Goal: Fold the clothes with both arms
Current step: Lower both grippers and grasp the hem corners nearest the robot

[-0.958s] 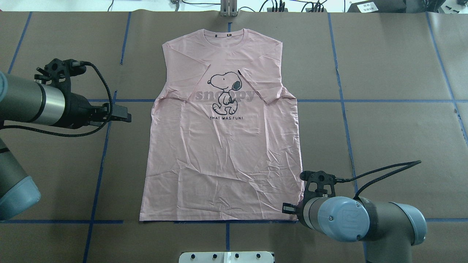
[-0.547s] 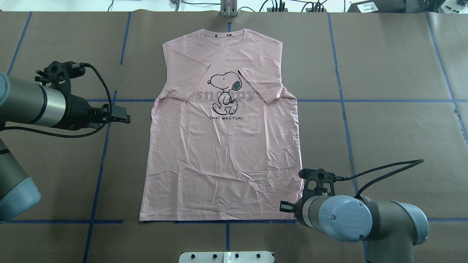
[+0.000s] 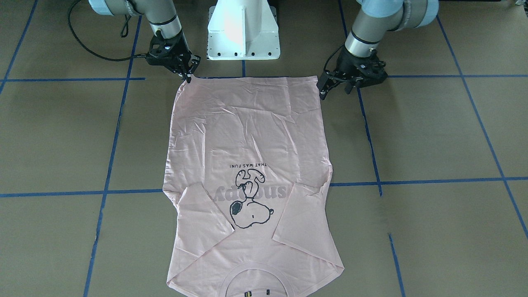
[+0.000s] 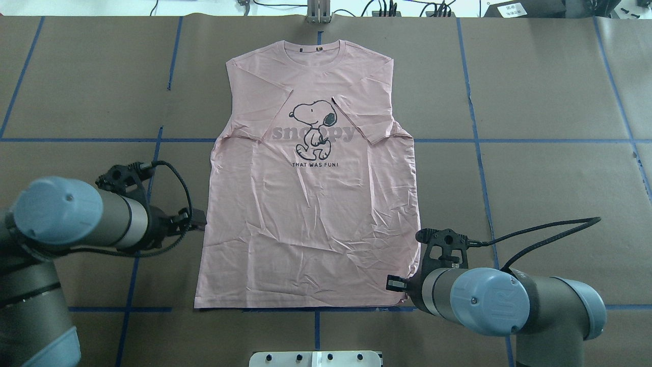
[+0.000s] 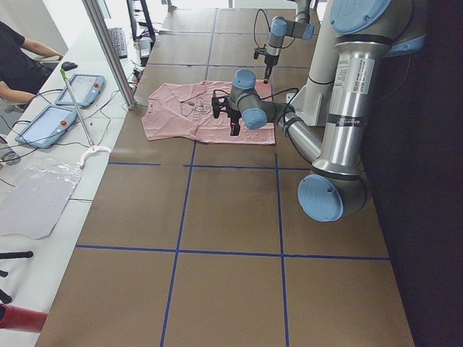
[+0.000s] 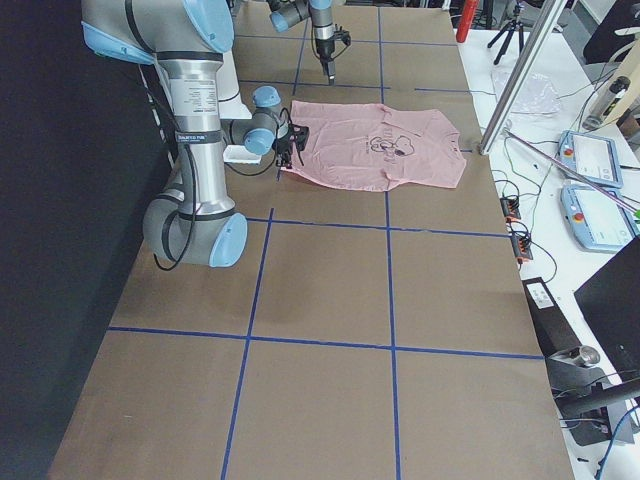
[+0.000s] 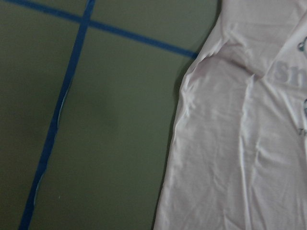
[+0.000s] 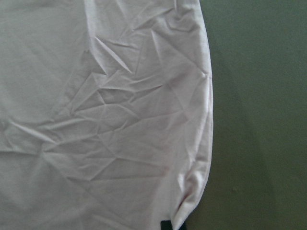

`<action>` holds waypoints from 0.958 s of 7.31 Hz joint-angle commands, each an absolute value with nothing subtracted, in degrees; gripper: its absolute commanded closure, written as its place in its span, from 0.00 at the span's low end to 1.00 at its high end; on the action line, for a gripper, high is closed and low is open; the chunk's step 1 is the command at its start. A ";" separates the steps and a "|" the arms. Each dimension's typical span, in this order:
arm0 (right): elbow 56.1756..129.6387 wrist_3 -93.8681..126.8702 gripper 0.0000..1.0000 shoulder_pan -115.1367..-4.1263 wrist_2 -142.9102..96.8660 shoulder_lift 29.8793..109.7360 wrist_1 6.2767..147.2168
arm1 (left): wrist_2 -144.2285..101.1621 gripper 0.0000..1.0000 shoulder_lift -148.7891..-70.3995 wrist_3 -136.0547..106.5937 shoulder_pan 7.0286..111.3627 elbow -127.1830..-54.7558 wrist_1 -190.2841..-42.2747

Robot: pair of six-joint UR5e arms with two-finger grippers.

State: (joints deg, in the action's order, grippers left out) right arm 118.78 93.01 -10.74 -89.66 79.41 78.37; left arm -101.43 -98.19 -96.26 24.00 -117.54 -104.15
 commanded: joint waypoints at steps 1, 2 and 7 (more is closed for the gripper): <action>118.74 92.81 1.00 -11.07 -90.17 79.28 78.31 | -95.99 0.00 -99.66 -107.72 12.61 -116.90 -98.99; 118.74 92.73 1.00 -11.25 -90.18 79.28 78.31 | -95.11 0.01 -102.45 -107.84 11.87 -115.42 -97.22; 119.35 92.81 1.00 -11.25 -90.35 79.19 78.31 | -94.13 0.07 -102.39 -108.72 11.86 -113.11 -97.03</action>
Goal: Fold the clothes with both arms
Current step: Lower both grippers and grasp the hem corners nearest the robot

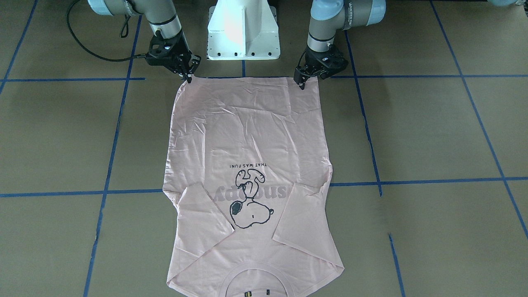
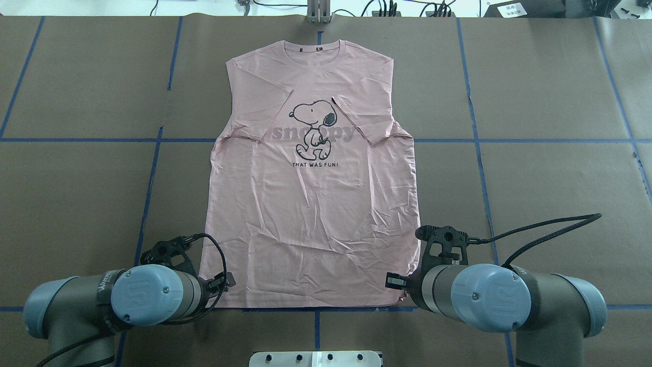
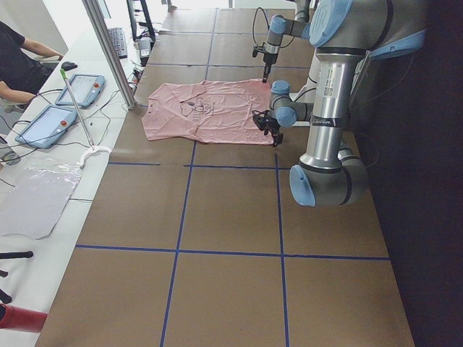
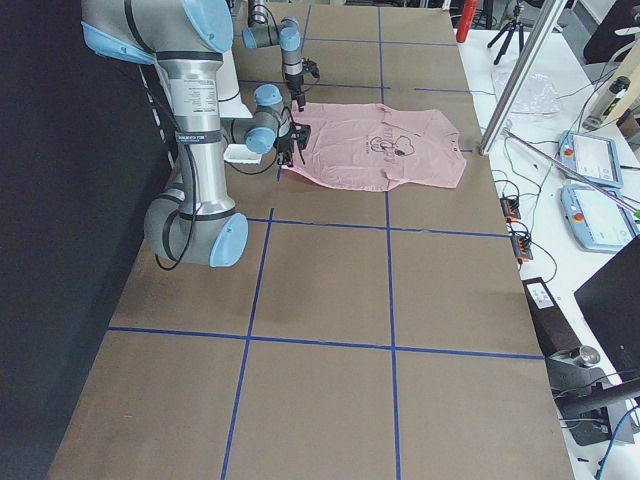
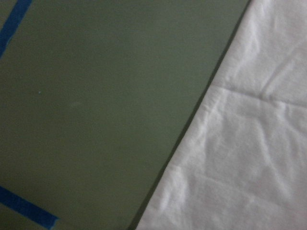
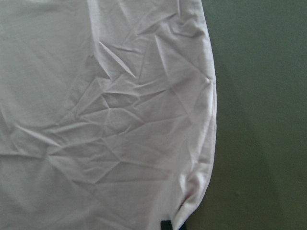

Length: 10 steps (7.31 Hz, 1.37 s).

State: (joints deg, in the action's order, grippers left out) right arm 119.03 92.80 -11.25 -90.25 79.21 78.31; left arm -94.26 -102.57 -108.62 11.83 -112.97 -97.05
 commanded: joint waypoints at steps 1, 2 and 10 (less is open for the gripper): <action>119.27 92.81 1.00 -11.25 -90.35 79.19 78.31 | -94.22 0.08 -102.39 -108.72 11.87 -113.81 -97.03; 119.27 92.81 1.00 -11.25 -90.35 79.19 78.31 | -94.31 0.09 -102.22 -108.63 12.04 -115.04 -97.03; 119.27 92.81 1.00 -11.25 -90.44 79.28 78.31 | -94.31 0.64 -101.25 -108.98 11.95 -115.14 -96.94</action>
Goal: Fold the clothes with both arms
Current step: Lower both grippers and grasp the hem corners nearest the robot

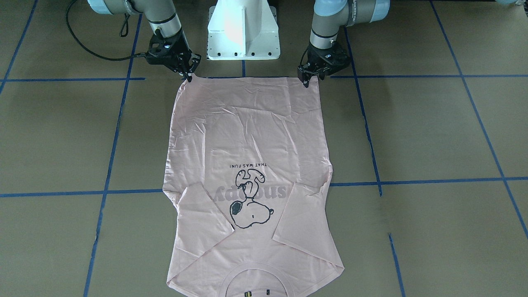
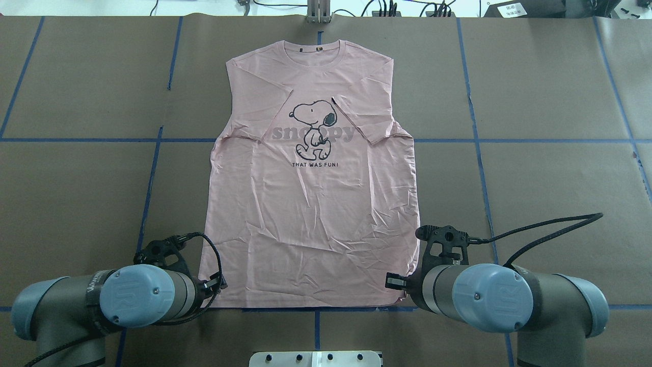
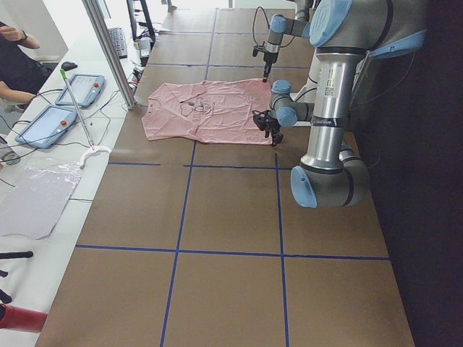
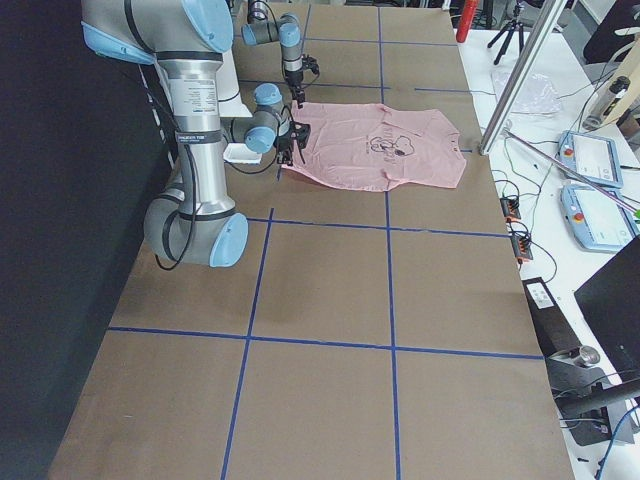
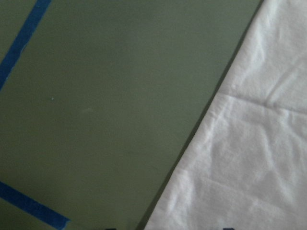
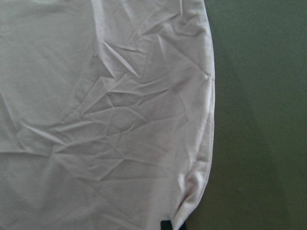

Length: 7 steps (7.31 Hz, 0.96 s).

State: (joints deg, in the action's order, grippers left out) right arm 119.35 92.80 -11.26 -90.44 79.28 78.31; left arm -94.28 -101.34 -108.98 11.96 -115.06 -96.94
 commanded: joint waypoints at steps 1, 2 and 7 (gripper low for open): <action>119.27 92.73 1.00 -11.25 -90.44 79.28 78.31 | -94.31 0.81 -101.25 -108.98 12.04 -115.31 -96.94; 119.27 92.72 1.00 -11.34 -90.44 79.28 78.31 | -94.31 0.90 -101.34 -109.07 12.04 -115.40 -96.94; 123.30 92.81 1.00 -11.78 -92.72 80.33 78.75 | -95.01 1.00 -98.53 -108.02 12.39 -128.53 -92.32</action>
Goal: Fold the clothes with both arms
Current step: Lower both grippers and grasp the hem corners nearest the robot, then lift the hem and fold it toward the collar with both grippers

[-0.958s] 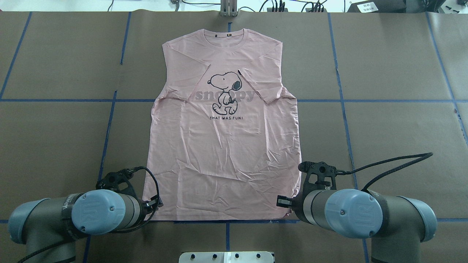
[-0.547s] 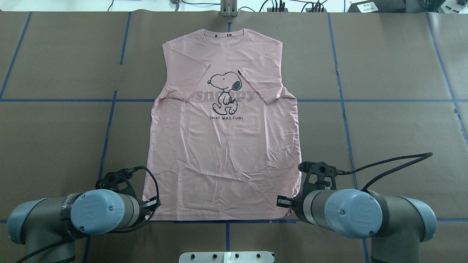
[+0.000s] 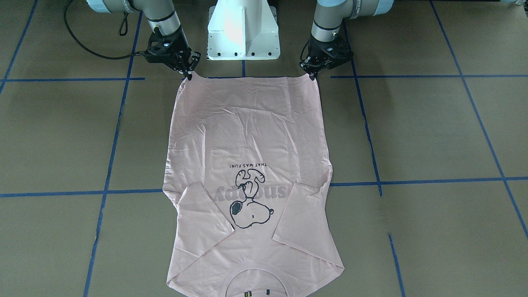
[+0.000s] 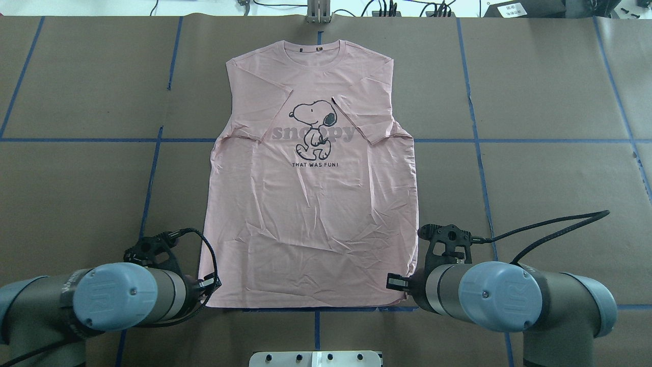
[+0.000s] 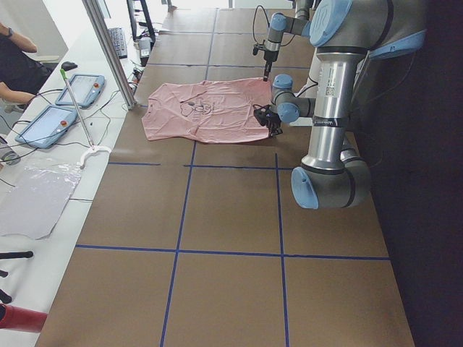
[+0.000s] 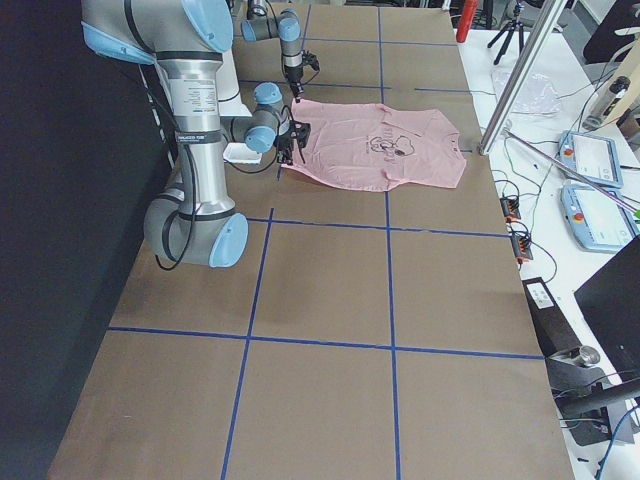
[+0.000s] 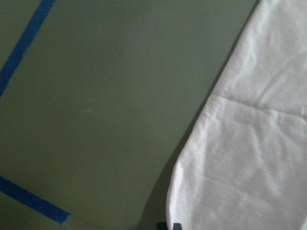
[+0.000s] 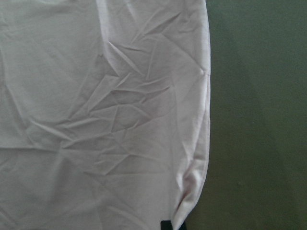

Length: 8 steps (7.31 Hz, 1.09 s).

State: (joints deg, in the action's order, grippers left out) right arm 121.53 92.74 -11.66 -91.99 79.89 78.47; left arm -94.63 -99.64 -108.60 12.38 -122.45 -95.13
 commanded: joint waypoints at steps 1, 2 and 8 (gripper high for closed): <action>125.66 93.25 1.00 -11.69 -94.46 81.55 78.92 | -95.01 1.00 -98.70 -108.37 12.22 -131.89 -89.07; 130.38 93.34 1.00 -11.25 -97.88 85.83 79.01 | -95.36 1.00 -98.79 -108.63 11.26 -134.88 -87.82; 134.26 88.06 1.00 -13.48 -98.62 87.95 79.01 | -97.03 1.00 -100.45 -103.40 7.61 -142.59 -78.57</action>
State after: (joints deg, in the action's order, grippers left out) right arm 138.73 94.07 -8.33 -98.78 92.47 79.05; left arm -97.33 -100.02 -106.99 4.61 -145.39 -78.68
